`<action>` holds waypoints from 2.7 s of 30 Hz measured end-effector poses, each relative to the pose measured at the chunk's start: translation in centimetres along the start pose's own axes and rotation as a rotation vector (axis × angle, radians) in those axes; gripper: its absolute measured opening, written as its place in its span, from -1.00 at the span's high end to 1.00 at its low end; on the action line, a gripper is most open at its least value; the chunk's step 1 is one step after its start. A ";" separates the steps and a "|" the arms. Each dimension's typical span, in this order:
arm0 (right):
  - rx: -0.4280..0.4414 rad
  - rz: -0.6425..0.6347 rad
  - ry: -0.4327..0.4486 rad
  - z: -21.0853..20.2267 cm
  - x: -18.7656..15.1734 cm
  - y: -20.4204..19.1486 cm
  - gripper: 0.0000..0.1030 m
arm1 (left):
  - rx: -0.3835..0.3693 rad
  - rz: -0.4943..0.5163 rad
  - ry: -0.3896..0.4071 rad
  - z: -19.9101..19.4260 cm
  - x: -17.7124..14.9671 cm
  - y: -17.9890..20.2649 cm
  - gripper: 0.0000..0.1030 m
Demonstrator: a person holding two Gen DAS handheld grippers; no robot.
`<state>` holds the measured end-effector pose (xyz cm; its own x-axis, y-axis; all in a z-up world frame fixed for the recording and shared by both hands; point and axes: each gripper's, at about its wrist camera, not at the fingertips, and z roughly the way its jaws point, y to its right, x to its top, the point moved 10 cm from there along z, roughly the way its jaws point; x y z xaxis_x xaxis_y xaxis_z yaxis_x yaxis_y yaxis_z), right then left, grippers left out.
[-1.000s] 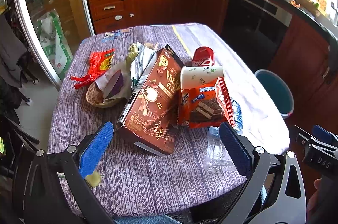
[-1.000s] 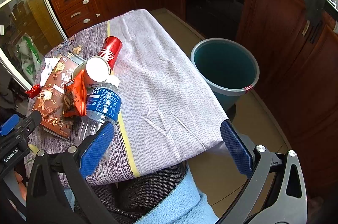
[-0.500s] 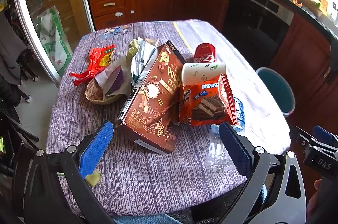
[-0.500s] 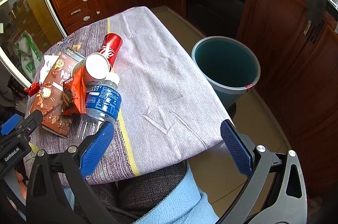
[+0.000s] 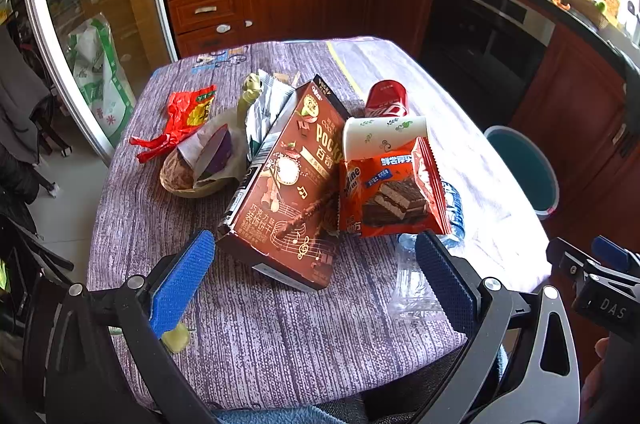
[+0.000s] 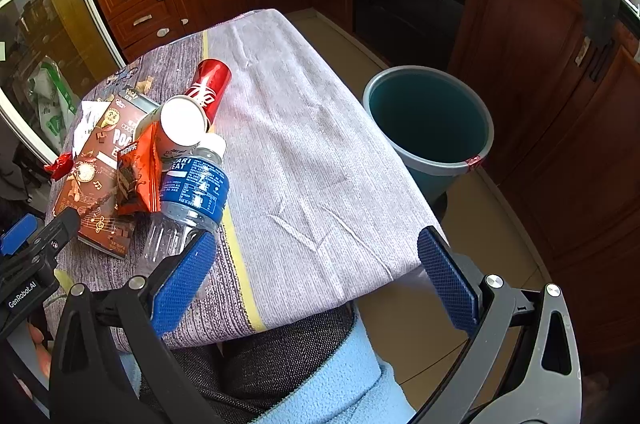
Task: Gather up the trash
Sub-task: 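Move both tools toward the snack pile on the table, then grasp the brown snack box with the left tool while the right tool grasps the orange wrapper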
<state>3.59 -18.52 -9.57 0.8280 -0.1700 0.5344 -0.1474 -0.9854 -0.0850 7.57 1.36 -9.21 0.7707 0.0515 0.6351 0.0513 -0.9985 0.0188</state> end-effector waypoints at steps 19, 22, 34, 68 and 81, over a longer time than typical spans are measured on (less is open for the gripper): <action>0.014 -0.019 -0.030 0.9 -0.5 -0.8 -0.88 | -0.027 0.003 -0.028 1.0 -0.8 0.1 -0.95; 0.027 -0.029 -0.034 1.1 -0.6 -1.2 -0.88 | -0.036 0.000 -0.038 1.1 -0.9 0.0 -0.95; 0.144 -0.149 -0.036 2.9 -0.1 -4.0 -0.88 | -0.059 0.033 -0.027 2.7 0.8 -6.0 -0.95; 0.420 -0.426 -0.064 6.6 3.3 -17.3 -0.32 | -0.276 0.142 -0.196 6.4 -0.2 -1.9 0.36; 0.497 -0.382 -0.090 5.4 3.4 -17.7 0.60 | -0.271 0.141 -0.154 2.8 0.7 -1.8 0.58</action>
<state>11.96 -1.73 -10.77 0.8178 0.2155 0.5336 0.4184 -0.8593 -0.2943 9.79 3.25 -10.93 0.8460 -0.1055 0.5227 -0.2171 -0.9634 0.1570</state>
